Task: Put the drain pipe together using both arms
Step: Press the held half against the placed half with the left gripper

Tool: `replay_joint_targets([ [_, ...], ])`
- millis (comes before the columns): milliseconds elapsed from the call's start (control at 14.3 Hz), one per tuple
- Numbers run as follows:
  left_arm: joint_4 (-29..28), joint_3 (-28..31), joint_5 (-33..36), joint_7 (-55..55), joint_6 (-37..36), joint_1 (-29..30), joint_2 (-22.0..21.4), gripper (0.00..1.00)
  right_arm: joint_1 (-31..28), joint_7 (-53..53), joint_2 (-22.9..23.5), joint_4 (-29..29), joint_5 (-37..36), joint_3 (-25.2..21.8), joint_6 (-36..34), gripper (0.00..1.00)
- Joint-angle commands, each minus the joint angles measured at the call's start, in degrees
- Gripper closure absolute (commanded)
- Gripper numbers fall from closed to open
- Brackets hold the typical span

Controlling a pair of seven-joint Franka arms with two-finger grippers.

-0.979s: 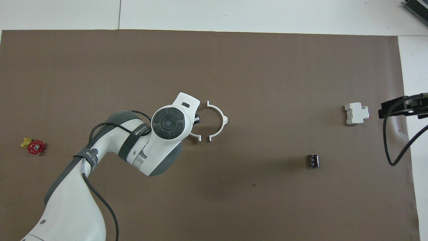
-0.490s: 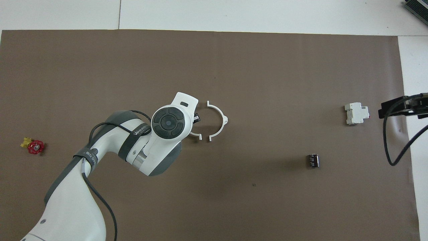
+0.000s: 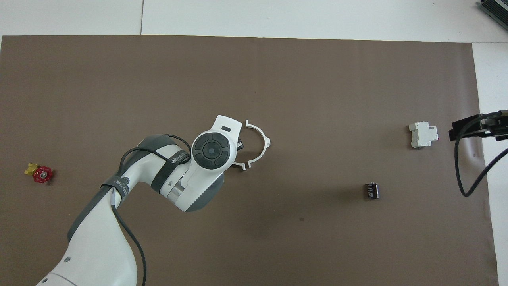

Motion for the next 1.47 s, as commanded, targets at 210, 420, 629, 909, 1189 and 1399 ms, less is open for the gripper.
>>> replay_joint_targets([
  [210, 1.18, 0.88, 1.40, -2.66, -0.02, -1.99, 0.58, 1.00, -0.09, 0.70, -1.15, -0.96, 0.10, 0.07, 0.28, 0.00],
  [420, 1.18, 0.97, 1.31, -2.75, 0.25, -1.99, 1.02, 1.00, -0.09, 0.70, -1.15, -0.96, 0.10, 0.07, 0.28, 0.00],
  [629, 1.62, 0.97, 1.40, -2.66, 0.25, -1.99, 1.28, 1.00, -0.09, 0.70, -1.15, -0.96, 0.10, 0.07, 0.28, 0.00],
  [909, 2.59, 0.97, 5.17, -2.58, 0.42, -1.47, 1.90, 1.00, -0.09, 0.70, -1.15, -0.96, 0.10, 0.07, 0.28, 0.00],
  [1189, 2.85, 0.97, 6.85, -2.40, 0.86, -1.20, 2.34, 1.00, -0.09, 0.70, -1.15, -0.96, 0.10, 0.07, 0.28, 0.00],
  [1399, 3.03, 0.97, 6.85, -2.49, 0.86, -1.38, 2.42, 1.00, -0.09, 0.70, -1.15, -0.96, 0.10, 0.07, 0.28, 0.00],
])
